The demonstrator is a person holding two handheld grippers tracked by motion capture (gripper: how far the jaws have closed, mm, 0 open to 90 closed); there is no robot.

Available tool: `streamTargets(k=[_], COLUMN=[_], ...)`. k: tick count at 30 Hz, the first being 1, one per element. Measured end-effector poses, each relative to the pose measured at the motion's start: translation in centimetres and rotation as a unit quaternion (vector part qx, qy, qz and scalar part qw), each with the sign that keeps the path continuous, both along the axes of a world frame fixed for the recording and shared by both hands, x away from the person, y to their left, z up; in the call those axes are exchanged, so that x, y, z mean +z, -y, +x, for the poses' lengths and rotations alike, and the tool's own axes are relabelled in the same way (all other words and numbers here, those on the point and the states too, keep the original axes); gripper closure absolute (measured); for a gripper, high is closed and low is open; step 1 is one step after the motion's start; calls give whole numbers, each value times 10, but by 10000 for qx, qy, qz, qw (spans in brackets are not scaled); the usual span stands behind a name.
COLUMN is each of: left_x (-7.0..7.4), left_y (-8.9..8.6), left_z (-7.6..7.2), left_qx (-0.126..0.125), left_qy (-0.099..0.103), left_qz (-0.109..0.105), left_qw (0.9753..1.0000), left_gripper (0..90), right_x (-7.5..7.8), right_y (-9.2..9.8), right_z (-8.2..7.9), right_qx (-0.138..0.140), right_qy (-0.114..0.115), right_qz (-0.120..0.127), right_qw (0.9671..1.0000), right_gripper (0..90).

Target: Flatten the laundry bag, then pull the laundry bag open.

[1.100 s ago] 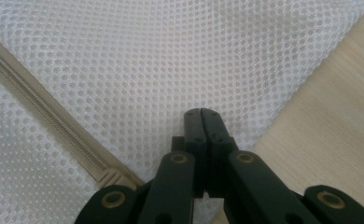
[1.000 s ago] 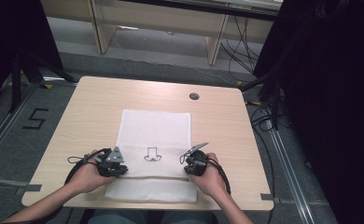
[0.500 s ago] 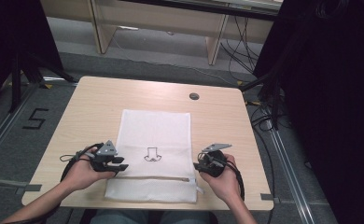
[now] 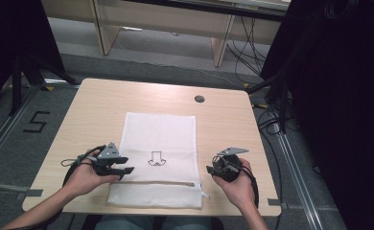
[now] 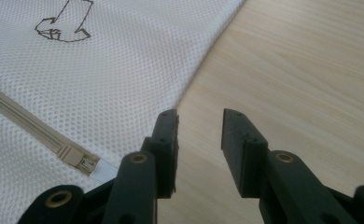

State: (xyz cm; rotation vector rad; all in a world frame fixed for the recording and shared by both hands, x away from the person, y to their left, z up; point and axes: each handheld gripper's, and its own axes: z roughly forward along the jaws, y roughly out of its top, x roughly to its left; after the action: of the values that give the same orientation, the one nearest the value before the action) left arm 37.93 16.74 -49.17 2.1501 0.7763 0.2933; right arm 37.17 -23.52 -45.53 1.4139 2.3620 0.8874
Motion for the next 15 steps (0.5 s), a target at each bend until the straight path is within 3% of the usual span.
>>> streamTargets(k=[1,2,6,7,9,10,12,13,14,15], left_x=[0,0,0,-2,-2,-2,-3,-3,-3,-2], left_y=[0,0,0,1,0,0,0,3,3,4], left_z=[-1,-1,2,2,3,3,3,2,2,1], left_qx=[15,14,-12,-9,-60,-67,-37,10,10,-30], left_qy=[5,11,45,5,64,19,-45,-35,-35,34], left_qz=[24,23,36,-5,71,12,-72,-177,-177,-179], left_qw=[10000,10000,10000,10000,9999,10000,10000,9998,9998,9998], left_gripper=[526,525,508,497,485,485,461,440,428,427], right_x=[-1,0,-4,-4,-6,-3,-1,-1,-1,0], right_y=[2,0,-2,-3,-4,-4,-5,-8,-8,-11], right_z=[1,0,1,1,1,0,-1,-3,-3,-4], right_qx=[71,-24,40,137,205,244,297,361,361,454], right_qy=[90,-13,85,-44,9,-140,-175,-170,-170,-121], right_qz=[-55,2,68,25,25,-67,-84,-81,-81,-200], right_qw=[9999,10000,9999,9999,9998,9996,9994,9992,9992,9987], right_gripper=[668,664,648,667,677,702,761,836,836,896])
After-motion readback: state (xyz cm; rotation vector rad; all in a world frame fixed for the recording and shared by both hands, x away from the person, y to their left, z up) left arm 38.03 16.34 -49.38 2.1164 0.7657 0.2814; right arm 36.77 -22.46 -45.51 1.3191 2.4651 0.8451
